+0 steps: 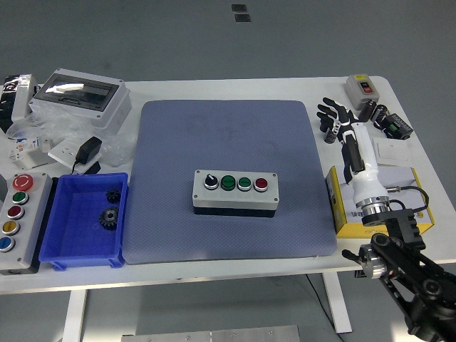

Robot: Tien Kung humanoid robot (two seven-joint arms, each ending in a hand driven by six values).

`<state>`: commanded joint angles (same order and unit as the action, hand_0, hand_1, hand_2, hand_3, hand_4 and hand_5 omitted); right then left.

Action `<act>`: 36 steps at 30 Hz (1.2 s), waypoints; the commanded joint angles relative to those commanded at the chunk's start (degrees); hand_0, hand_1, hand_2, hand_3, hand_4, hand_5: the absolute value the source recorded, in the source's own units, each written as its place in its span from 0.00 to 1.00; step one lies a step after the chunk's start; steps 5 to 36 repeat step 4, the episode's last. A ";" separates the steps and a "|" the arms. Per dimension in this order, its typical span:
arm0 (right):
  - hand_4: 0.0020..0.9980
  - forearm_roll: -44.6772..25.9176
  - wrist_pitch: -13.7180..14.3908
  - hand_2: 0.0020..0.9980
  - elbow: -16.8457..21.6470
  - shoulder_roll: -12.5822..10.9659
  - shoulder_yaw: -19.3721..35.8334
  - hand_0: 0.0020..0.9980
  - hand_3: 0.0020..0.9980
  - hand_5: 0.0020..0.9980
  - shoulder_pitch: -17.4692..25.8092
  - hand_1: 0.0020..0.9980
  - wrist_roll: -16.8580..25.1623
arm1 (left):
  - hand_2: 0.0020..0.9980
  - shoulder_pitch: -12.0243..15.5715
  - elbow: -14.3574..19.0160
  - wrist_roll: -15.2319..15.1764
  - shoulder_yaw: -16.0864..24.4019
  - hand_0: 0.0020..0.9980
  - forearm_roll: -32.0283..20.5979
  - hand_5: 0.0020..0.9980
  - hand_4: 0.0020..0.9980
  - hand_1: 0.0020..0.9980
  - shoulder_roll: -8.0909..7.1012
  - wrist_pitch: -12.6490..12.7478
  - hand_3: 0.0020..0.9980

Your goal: Pick up the button,place it on the desk,press the button,press the button

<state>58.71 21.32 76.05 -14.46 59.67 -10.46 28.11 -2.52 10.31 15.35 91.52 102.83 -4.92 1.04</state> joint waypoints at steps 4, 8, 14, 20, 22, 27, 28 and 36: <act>0.89 0.03 -0.05 0.78 0.47 0.06 0.54 0.82 0.79 1.00 0.31 0.77 0.05 | 0.53 0.19 0.00 0.14 0.14 0.61 0.12 0.20 0.62 0.60 0.21 0.07 0.60; 0.89 0.03 -0.05 0.78 0.47 0.06 0.54 0.82 0.79 1.00 0.31 0.77 0.05 | 0.53 0.19 0.00 0.14 0.14 0.61 0.12 0.20 0.62 0.60 0.21 0.07 0.60; 0.89 0.03 -0.05 0.78 0.47 0.06 0.54 0.82 0.79 1.00 0.31 0.77 0.05 | 0.53 0.19 0.00 0.14 0.14 0.61 0.12 0.20 0.62 0.60 0.21 0.07 0.60; 0.89 0.03 -0.05 0.78 0.47 0.06 0.54 0.82 0.79 1.00 0.31 0.77 0.05 | 0.53 0.19 0.00 0.14 0.14 0.61 0.12 0.20 0.62 0.60 0.21 0.07 0.60; 0.89 0.03 -0.05 0.78 0.47 0.06 0.54 0.82 0.79 1.00 0.31 0.77 0.05 | 0.53 0.19 0.00 0.14 0.14 0.61 0.12 0.20 0.62 0.60 0.21 0.07 0.60; 0.89 0.03 -0.05 0.78 0.47 0.06 0.54 0.82 0.79 1.00 0.31 0.77 0.05 | 0.53 0.19 0.00 0.14 0.14 0.61 0.12 0.20 0.62 0.60 0.21 0.07 0.60; 0.89 0.03 -0.05 0.78 0.47 0.06 0.54 0.82 0.79 1.00 0.31 0.77 0.05 | 0.53 0.19 0.00 0.14 0.14 0.61 0.12 0.20 0.62 0.60 0.21 0.07 0.60; 0.89 0.03 -0.05 0.78 0.47 0.06 0.54 0.82 0.79 1.00 0.31 0.77 0.05 | 0.53 0.19 0.00 0.14 0.14 0.61 0.12 0.20 0.62 0.60 0.21 0.07 0.60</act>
